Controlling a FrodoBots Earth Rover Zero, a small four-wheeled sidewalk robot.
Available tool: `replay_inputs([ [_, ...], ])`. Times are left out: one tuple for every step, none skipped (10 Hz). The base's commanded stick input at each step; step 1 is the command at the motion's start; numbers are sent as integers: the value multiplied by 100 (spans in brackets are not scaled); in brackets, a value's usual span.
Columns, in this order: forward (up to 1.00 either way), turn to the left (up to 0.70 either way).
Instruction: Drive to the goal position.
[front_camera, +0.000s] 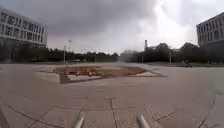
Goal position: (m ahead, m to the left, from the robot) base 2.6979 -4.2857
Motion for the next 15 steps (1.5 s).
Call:
replay_inputs([
  [70, 2],
  [70, 0],
  [70, 0],
  [70, 0],
  [70, 0],
  [70, 0],
  [70, 0],
  [70, 0],
  [70, 0],
  [70, 0],
  [70, 0],
  [70, 0],
  [70, 0],
  [70, 0],
  [70, 0],
])
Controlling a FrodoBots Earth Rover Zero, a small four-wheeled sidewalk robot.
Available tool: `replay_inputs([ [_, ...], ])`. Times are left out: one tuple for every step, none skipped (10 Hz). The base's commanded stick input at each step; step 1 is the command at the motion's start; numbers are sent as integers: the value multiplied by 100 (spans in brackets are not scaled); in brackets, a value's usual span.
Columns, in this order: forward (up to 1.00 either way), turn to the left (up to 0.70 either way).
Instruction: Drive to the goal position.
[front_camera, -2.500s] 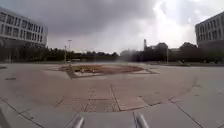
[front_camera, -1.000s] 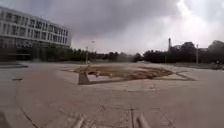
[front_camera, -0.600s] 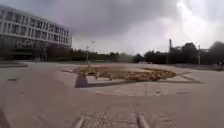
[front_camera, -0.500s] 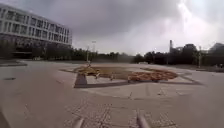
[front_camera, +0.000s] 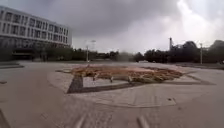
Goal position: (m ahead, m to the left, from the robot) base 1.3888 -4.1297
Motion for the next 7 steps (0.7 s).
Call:
replay_inputs([
  [70, 0],
  [70, 23],
  [70, 34],
  [70, 35],
  [70, 35],
  [70, 35],
  [70, 35],
])
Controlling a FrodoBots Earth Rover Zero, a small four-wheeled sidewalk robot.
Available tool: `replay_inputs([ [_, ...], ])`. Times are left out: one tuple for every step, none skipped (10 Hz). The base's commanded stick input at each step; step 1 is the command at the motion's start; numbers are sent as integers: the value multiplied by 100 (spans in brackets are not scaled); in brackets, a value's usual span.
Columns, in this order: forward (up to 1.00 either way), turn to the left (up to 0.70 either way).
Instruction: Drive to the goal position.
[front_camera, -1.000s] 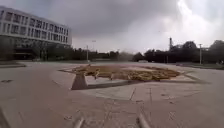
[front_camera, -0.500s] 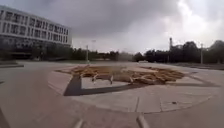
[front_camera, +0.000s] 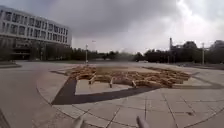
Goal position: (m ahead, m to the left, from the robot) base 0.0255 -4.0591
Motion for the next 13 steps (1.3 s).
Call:
replay_inputs([
  [70, 35],
  [70, 35],
  [70, 35],
  [70, 35],
  [70, 35],
  [70, 34],
  [52, 26],
  [25, 14],
  [4, 0],
  [4, 0],
  [4, 0],
  [4, 0],
  [4, 0],
])
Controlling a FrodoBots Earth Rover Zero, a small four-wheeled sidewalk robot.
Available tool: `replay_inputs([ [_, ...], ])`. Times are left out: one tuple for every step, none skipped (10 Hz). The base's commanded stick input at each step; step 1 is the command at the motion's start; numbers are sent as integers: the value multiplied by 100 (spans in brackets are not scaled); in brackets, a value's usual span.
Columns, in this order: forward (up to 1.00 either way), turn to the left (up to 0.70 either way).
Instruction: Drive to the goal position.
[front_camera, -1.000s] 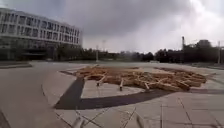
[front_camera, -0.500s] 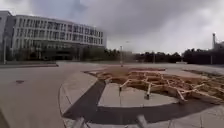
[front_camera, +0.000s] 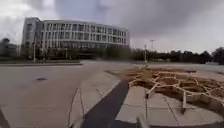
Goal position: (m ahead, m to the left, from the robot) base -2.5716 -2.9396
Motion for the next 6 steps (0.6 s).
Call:
replay_inputs([
  [4, 0],
  [4, 0],
  [4, 0],
  [4, 0],
  [4, 0],
  [4, 0],
])
